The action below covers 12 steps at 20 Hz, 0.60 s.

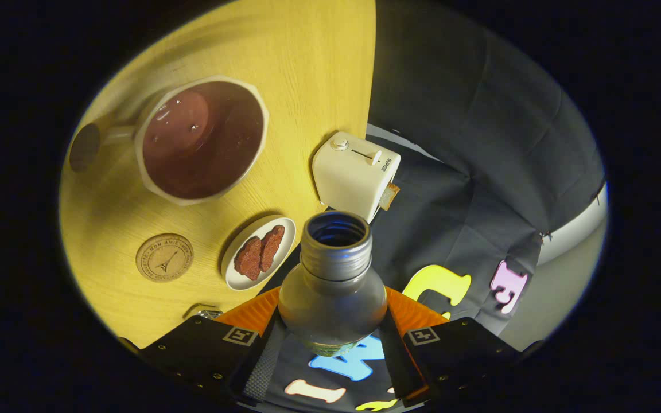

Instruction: Take the bottle from table, then pour the juice into the cup, finally place the bottle on the coaster

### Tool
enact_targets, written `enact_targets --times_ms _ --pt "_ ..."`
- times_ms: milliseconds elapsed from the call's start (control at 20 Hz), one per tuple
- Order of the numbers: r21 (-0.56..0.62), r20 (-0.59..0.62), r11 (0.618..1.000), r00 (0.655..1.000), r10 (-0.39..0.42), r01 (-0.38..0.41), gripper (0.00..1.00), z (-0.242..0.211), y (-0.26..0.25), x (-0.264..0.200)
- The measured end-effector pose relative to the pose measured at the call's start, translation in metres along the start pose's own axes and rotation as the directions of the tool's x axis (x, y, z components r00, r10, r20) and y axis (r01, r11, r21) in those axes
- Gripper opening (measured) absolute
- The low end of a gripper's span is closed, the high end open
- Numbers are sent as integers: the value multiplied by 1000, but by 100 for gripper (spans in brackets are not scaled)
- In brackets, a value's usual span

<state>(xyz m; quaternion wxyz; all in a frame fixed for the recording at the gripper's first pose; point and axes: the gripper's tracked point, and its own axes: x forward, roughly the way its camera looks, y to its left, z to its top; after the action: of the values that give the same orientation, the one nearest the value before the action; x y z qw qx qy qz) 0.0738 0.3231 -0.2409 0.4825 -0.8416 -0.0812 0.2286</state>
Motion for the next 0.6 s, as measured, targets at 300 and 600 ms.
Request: enact_targets --times_ms 300,600 --pt "324 -53 945 997 61 -41 79 -14 18 -5" --pt "605 -102 794 985 140 -50 79 -39 39 -13"
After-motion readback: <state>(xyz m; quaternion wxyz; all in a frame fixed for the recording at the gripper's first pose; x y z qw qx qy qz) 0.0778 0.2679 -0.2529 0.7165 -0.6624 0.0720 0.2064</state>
